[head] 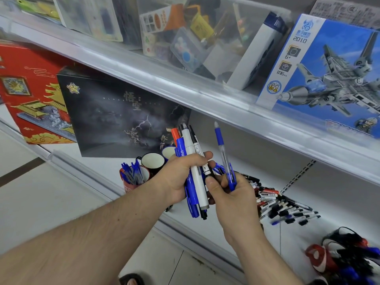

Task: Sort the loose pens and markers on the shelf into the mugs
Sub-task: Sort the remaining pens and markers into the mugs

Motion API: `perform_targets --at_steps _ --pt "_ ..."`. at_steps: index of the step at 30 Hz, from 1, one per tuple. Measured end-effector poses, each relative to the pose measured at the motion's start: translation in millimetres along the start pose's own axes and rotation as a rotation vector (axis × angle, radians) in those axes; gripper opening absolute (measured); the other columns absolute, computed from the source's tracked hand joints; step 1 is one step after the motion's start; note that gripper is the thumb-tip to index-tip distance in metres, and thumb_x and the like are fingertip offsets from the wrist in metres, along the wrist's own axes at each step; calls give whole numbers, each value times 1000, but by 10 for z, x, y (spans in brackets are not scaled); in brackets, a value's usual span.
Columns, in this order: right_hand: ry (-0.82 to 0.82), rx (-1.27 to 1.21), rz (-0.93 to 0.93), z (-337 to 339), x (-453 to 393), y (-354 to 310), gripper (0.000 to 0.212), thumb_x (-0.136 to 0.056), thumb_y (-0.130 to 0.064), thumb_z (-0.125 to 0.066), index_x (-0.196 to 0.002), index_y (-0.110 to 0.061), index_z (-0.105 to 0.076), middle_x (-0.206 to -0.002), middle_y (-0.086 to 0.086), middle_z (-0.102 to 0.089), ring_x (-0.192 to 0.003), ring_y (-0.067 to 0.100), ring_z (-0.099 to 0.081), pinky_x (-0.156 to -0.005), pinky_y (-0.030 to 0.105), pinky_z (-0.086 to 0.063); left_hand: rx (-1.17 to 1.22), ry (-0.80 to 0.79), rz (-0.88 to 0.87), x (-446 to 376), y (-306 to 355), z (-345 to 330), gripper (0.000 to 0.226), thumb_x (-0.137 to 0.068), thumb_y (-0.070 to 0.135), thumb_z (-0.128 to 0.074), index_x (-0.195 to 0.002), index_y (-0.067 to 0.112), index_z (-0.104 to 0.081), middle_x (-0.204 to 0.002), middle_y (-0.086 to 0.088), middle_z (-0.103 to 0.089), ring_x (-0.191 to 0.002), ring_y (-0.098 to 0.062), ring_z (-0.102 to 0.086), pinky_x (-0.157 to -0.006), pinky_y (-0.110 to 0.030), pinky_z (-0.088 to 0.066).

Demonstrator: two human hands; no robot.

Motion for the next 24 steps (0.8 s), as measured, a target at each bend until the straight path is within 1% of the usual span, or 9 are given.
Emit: perform_targets --at_steps 2,4,6,8,11,14,17,19,24 --pt "2 47 22 32 12 21 35 -85 -10 -72 -66 -13 -42 -75 23 -57 -57 26 -49 -59 39 -55 17 29 4 -7 -12 -11 20 -89 3 -57 -103 5 -71 -81 -12 -71 -69 -26 -70 -61 -35 -58" --pt "10 91 70 73 12 41 31 -86 -13 -72 -70 -8 -46 -64 16 -55 -56 34 -49 -56 34 -52 41 73 8 -22 -27 -21 18 -88 4 -59 -101 6 -71 -82 -11 -72 -69 -25 -70 -61 -33 -58" --pt "33 104 95 106 24 57 36 -87 -14 -72 -67 -12 -42 -50 0 -50 -48 26 -50 -47 27 -45 54 104 9 -34 -46 -29 16 -87 4 -60 -98 6 -71 -85 -11 -72 -70 -25 -70 -64 -34 -58" --pt "52 87 87 115 45 70 37 -88 -14 -70 -67 -14 -40 -46 -5 -48 -44 19 -52 -43 23 -43 53 116 7 -44 -65 -36 15 -86 5 -61 -97 6 -71 -87 -11 -71 -68 -25 -69 -64 -34 -58" --pt "108 24 50 145 65 47 32 -90 -13 -68 -72 -13 -42 -54 -3 -57 -45 18 -52 -45 34 -50 45 105 1 -61 -111 -81 13 -86 5 -61 -96 7 -70 -83 -10 -71 -65 -24 -69 -58 -33 -58" --pt "154 -27 5 185 71 28 29 -90 -10 -68 -72 -13 -44 -66 4 -63 -47 19 -50 -43 38 -53 34 89 7 -92 -187 -145 11 -85 5 -62 -94 7 -68 -80 -9 -70 -65 -23 -69 -57 -32 -57" --pt "182 35 34 284 73 82 17 -85 -19 -69 -77 -19 -54 -64 -5 -59 -54 26 -56 -56 54 -56 25 64 23 -160 -308 -245 12 -87 6 -59 -95 8 -68 -82 -8 -70 -69 -25 -69 -59 -33 -57" --pt "223 76 53 425 91 87 10 -79 -27 -67 -82 -24 -57 -70 -1 -64 -62 32 -60 -63 54 -56 24 36 50 -205 -407 -357 14 -88 7 -56 -95 10 -68 -82 -8 -69 -72 -28 -69 -63 -36 -57" --pt "346 124 50 965 132 116 21 -86 -5 -67 -73 -16 -54 -61 -2 -54 -60 29 -61 -63 46 -57 -25 31 128 -261 -644 -728 15 -79 7 -66 -94 10 -63 -83 -15 -61 -70 -29 -63 -72 -45 -59"
Point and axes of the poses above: each hand's wrist, its own x-axis away from the middle knuckle, its own z-axis out of the back of the hand, y = z × x, the point moved 1 cm from there along -x, towards the middle knuckle
